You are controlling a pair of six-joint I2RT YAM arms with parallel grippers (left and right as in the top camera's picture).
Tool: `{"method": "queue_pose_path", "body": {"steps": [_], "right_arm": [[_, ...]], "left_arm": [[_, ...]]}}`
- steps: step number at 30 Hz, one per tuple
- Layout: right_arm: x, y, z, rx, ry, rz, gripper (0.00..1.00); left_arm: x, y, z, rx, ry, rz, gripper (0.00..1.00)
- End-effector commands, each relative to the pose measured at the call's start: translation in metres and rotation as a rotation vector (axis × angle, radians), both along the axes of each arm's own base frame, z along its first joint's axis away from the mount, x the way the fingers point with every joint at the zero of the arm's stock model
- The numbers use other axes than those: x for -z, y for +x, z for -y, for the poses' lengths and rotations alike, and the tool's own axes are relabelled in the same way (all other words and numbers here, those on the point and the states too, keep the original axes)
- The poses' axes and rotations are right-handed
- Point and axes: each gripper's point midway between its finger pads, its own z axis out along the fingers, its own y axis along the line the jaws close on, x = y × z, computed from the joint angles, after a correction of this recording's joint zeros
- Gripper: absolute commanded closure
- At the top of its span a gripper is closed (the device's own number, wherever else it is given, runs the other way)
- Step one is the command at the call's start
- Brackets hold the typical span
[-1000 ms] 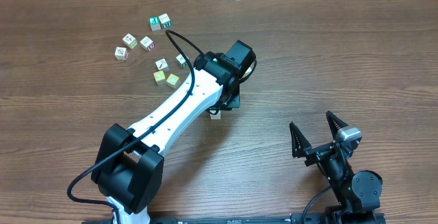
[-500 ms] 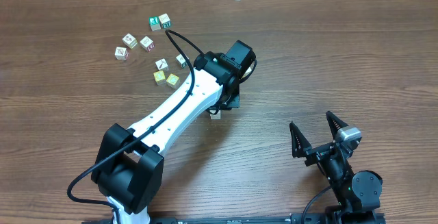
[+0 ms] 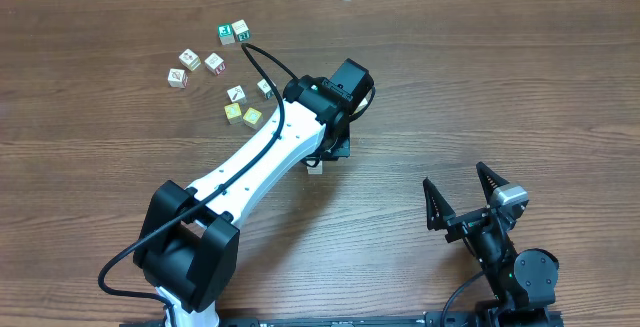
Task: Form a tower
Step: 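Align the elephant-picture block above the tower top with the left gripper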
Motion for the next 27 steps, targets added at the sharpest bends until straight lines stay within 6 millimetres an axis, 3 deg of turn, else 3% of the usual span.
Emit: {"method": "queue_pose_path", "body": {"steps": [1, 27], "right_arm": [[0.0019, 0.0003, 0.0009, 0.003, 0.002, 0.003, 0.0], [0.0017, 0.0003, 0.0009, 0.003, 0.003, 0.003, 0.0]], "left_arm": [[-0.0033, 0.0004, -0.0025, -0.009, 0.011, 0.018, 0.91], [-0.003, -0.0016, -0.004, -0.009, 0.017, 0.01, 0.91]]}}
